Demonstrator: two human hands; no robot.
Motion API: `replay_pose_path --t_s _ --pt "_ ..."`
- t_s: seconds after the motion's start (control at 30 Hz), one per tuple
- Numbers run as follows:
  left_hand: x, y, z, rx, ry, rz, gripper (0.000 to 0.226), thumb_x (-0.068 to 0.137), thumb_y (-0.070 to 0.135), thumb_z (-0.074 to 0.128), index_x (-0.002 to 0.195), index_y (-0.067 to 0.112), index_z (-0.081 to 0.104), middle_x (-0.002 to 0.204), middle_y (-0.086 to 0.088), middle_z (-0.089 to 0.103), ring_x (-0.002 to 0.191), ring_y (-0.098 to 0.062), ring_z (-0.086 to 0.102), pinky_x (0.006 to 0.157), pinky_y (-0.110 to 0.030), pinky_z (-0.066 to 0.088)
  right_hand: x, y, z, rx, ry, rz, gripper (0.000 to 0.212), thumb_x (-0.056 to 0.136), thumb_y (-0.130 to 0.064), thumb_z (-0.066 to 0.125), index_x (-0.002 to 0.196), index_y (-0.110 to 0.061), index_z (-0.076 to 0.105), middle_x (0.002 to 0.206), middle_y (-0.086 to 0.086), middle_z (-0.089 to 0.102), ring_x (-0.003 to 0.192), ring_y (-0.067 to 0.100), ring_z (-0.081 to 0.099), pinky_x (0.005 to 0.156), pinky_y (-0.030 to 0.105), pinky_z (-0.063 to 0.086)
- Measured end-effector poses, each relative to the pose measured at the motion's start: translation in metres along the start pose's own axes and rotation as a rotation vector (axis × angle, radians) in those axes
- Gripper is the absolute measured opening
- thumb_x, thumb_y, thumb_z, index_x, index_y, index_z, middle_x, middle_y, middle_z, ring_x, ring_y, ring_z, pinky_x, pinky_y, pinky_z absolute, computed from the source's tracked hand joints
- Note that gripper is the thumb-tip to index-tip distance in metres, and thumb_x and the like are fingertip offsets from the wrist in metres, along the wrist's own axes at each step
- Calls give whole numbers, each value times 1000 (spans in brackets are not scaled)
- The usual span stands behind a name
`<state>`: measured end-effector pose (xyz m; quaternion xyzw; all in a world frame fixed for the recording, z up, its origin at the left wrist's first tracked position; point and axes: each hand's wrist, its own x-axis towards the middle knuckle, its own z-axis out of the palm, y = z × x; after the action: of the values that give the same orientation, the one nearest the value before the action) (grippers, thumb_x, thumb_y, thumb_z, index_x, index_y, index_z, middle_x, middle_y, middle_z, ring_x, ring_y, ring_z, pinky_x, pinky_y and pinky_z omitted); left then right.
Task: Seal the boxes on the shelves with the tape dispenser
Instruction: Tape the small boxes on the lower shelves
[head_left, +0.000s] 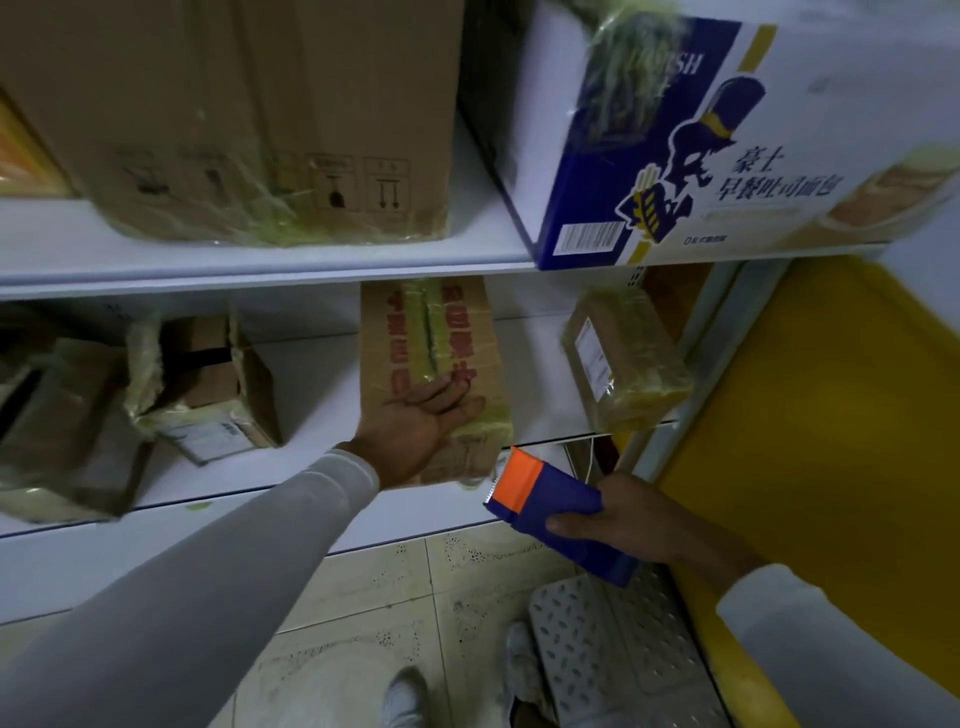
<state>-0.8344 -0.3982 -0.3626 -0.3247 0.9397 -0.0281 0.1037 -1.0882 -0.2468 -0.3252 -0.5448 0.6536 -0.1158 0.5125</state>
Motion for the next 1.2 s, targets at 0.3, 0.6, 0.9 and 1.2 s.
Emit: replay_pose_path --t_s 0.3,0.6,0.9,1.2 --pt "-53 19 -15 -829 317 -141 44 97 30 50 139 36 41 146 6 41 128 -11 39 102 -10 24 -8 -29 -10 -26 -84 -93 20 86 -34 75 72 -27 63 68 -13 70 65 -1 65 62 15 44" --pt "-85 34 -32 -1031 281 -131 33 98 14 49 130 20 53 117 10 59 100 20 48 81 4 34 3 -64 -10 -222 -193 -161 38 76 -53 79 101 -25 70 93 -7 76 85 6 72 83 37 60" --pt "-97 31 -47 -1408 94 -176 30 98 0 43 97 17 67 95 13 68 90 -1 61 80 -11 46 8 -75 -12 -216 -231 -191 48 70 -59 80 105 -29 68 95 -15 76 87 2 72 78 30 60" --pt "-100 30 -43 -1446 -50 -289 25 101 17 44 112 17 66 103 5 69 94 -4 63 86 -25 49 13 -71 -15 -282 -223 -184 53 68 -61 79 107 -28 67 97 -12 76 87 1 71 82 36 61"
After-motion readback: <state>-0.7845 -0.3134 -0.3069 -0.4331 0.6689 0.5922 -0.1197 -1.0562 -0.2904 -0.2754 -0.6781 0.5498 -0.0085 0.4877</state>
